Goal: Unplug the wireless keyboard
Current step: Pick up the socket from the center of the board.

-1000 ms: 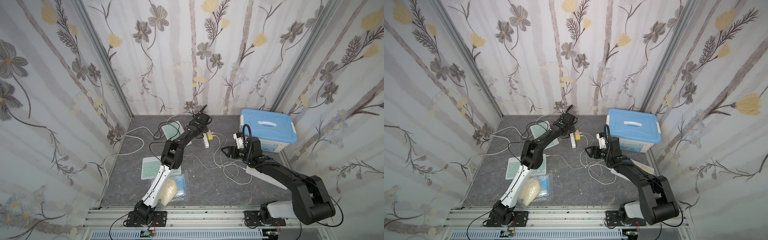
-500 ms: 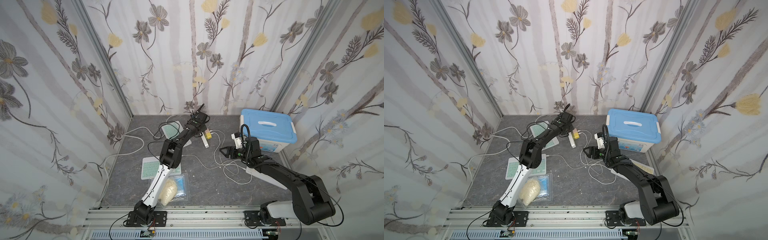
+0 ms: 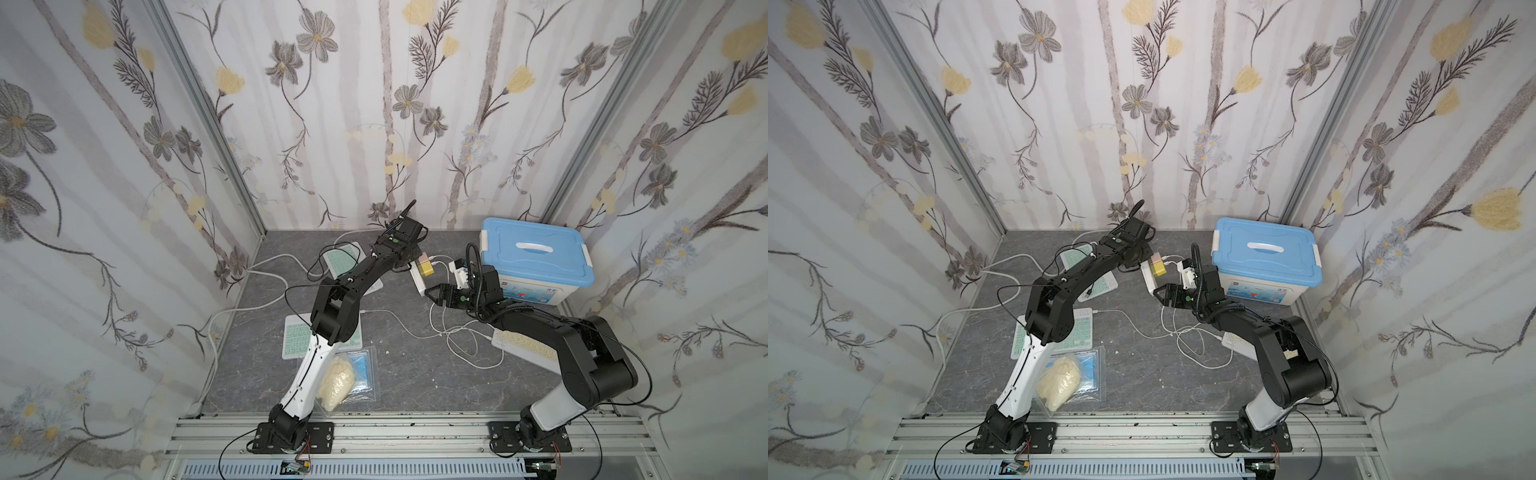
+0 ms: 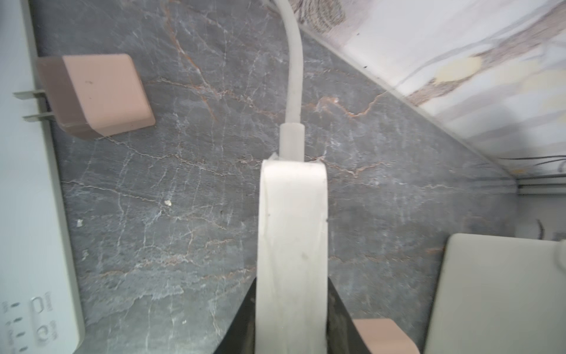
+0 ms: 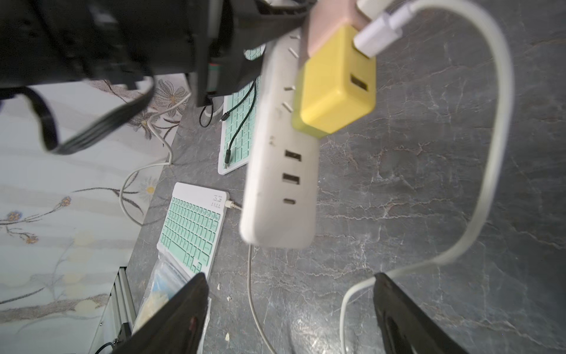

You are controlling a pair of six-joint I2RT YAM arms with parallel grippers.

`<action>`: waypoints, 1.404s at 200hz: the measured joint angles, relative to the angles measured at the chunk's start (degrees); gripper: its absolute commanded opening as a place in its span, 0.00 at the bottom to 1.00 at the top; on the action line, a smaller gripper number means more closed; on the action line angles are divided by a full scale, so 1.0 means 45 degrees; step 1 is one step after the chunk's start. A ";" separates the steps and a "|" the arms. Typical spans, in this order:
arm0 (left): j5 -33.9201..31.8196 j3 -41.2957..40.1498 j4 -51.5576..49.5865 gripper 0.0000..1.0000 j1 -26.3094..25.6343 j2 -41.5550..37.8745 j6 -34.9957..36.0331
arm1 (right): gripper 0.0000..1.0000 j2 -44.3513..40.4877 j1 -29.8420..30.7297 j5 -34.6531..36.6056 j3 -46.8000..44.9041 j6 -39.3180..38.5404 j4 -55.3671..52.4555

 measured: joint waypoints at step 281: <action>0.2652 -0.9913 0.6829 0.97 0.0865 -0.5921 -0.0087 | 0.00 0.0695 0.0291 -0.3215 0.0058 0.3453 0.3750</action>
